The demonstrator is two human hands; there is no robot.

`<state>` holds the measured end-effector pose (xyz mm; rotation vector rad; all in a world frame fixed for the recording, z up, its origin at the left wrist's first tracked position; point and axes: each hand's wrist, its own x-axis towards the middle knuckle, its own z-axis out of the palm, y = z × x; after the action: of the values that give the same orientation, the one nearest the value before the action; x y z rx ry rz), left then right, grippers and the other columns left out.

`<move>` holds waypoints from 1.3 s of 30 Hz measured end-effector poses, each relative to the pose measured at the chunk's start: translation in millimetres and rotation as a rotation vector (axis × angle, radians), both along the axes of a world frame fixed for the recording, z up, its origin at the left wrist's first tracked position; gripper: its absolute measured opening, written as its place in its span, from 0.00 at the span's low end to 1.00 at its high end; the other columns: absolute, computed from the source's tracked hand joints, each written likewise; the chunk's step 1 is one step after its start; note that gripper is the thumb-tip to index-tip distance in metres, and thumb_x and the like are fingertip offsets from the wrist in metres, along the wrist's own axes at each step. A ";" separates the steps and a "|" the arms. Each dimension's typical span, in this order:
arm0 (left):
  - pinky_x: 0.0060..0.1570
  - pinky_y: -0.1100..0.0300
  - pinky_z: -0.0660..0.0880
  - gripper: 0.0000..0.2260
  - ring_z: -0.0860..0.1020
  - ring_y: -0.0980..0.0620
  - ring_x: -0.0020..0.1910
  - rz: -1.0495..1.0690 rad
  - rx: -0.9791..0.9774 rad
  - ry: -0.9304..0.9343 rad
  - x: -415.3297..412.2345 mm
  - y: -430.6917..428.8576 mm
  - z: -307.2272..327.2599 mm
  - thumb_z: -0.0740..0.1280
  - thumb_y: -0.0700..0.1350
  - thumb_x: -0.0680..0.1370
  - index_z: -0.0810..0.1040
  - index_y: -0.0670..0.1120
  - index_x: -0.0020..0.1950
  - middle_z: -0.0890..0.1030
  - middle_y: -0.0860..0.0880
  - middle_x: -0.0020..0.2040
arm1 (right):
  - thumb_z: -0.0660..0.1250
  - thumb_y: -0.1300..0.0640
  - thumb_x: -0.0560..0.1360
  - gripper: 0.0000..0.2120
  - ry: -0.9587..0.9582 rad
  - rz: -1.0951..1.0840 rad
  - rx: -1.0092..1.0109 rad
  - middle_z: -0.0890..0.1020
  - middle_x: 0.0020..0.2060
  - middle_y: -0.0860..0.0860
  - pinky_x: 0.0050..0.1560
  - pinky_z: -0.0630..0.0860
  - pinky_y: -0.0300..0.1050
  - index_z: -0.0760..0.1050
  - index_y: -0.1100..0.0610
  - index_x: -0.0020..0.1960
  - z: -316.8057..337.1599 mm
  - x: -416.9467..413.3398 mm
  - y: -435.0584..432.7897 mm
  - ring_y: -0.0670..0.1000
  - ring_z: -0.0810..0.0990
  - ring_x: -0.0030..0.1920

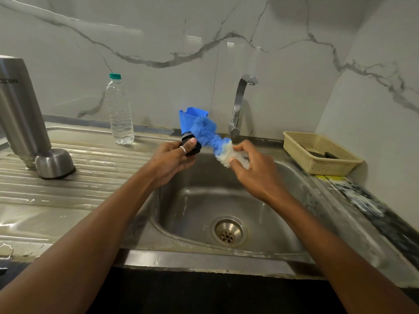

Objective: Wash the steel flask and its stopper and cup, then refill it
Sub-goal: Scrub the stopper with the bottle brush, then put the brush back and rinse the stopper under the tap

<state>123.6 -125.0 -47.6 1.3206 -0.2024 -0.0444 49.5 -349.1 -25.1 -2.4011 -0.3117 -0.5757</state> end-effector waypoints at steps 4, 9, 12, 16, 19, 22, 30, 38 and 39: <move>0.57 0.57 0.81 0.21 0.83 0.50 0.58 0.006 0.002 -0.003 1.1 0.6 0.8 0.68 0.49 0.81 0.76 0.35 0.68 0.84 0.44 0.59 | 0.67 0.50 0.78 0.10 0.064 -0.045 -0.054 0.82 0.50 0.47 0.38 0.75 0.43 0.73 0.46 0.59 -5.5 5.5 -5.4 0.47 0.80 0.42; 0.54 0.57 0.82 0.18 0.83 0.50 0.58 0.075 0.042 0.032 4.2 -1.7 -2.0 0.71 0.50 0.80 0.79 0.39 0.63 0.85 0.45 0.56 | 0.67 0.50 0.78 0.14 0.072 -0.105 -0.107 0.83 0.51 0.49 0.41 0.74 0.45 0.73 0.46 0.63 -4.3 6.3 -9.5 0.51 0.80 0.44; 0.50 0.58 0.82 0.15 0.84 0.53 0.49 0.189 0.159 0.047 10.5 -1.3 -6.1 0.74 0.52 0.77 0.82 0.41 0.56 0.85 0.48 0.49 | 0.65 0.51 0.78 0.15 0.004 -0.140 -0.195 0.83 0.50 0.51 0.47 0.78 0.52 0.70 0.46 0.65 7.9 5.4 -2.3 0.57 0.81 0.49; 0.40 0.57 0.80 0.12 0.79 0.52 0.35 0.305 0.361 0.019 19.0 -2.8 -13.8 0.79 0.53 0.72 0.83 0.46 0.41 0.80 0.49 0.35 | 0.63 0.54 0.80 0.19 -0.132 -0.212 -0.484 0.82 0.53 0.55 0.43 0.75 0.52 0.66 0.47 0.69 39.0 4.0 15.3 0.62 0.82 0.49; 0.33 0.59 0.75 0.14 0.75 0.53 0.27 0.357 0.479 -0.014 21.4 -1.9 -15.3 0.80 0.55 0.70 0.84 0.46 0.39 0.78 0.52 0.29 | 0.63 0.56 0.80 0.18 -0.232 -0.244 -0.672 0.78 0.57 0.55 0.42 0.67 0.50 0.67 0.47 0.69 74.2 16.5 35.5 0.64 0.81 0.52; 0.32 0.61 0.73 0.13 0.74 0.54 0.27 0.364 0.464 -0.031 20.2 2.1 -11.2 0.80 0.54 0.70 0.84 0.46 0.39 0.79 0.51 0.30 | 0.64 0.58 0.79 0.16 -0.288 -0.245 -0.804 0.79 0.56 0.53 0.43 0.64 0.50 0.73 0.48 0.66 112.5 46.3 57.2 0.61 0.80 0.54; 0.39 0.54 0.80 0.15 0.78 0.54 0.33 0.382 0.448 -0.046 27.2 5.8 -16.0 0.79 0.59 0.69 0.86 0.49 0.45 0.86 0.47 0.41 | 0.66 0.56 0.80 0.07 -0.301 -0.351 -1.061 0.73 0.43 0.49 0.62 0.63 0.54 0.79 0.49 0.57 160.1 126.2 101.9 0.56 0.72 0.59; 0.34 0.60 0.76 0.17 0.77 0.56 0.31 0.375 0.420 -0.031 32.8 5.5 -21.3 0.80 0.60 0.68 0.86 0.50 0.47 0.85 0.50 0.39 | 0.69 0.57 0.76 0.08 -0.193 -0.368 -0.994 0.72 0.47 0.51 0.65 0.61 0.56 0.75 0.49 0.54 174.2 161.4 116.9 0.59 0.70 0.64; 0.33 0.61 0.75 0.16 0.77 0.56 0.31 0.372 0.418 -0.033 31.7 5.6 -20.6 0.80 0.59 0.69 0.86 0.49 0.48 0.84 0.51 0.37 | 0.68 0.56 0.77 0.06 -0.199 -0.376 -0.989 0.72 0.47 0.51 0.66 0.61 0.56 0.75 0.49 0.53 176.2 162.9 116.6 0.59 0.70 0.64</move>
<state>155.3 -119.5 -68.2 1.7586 0.0316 0.2628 212.4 -232.5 151.0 -3.4008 -0.2607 -1.0032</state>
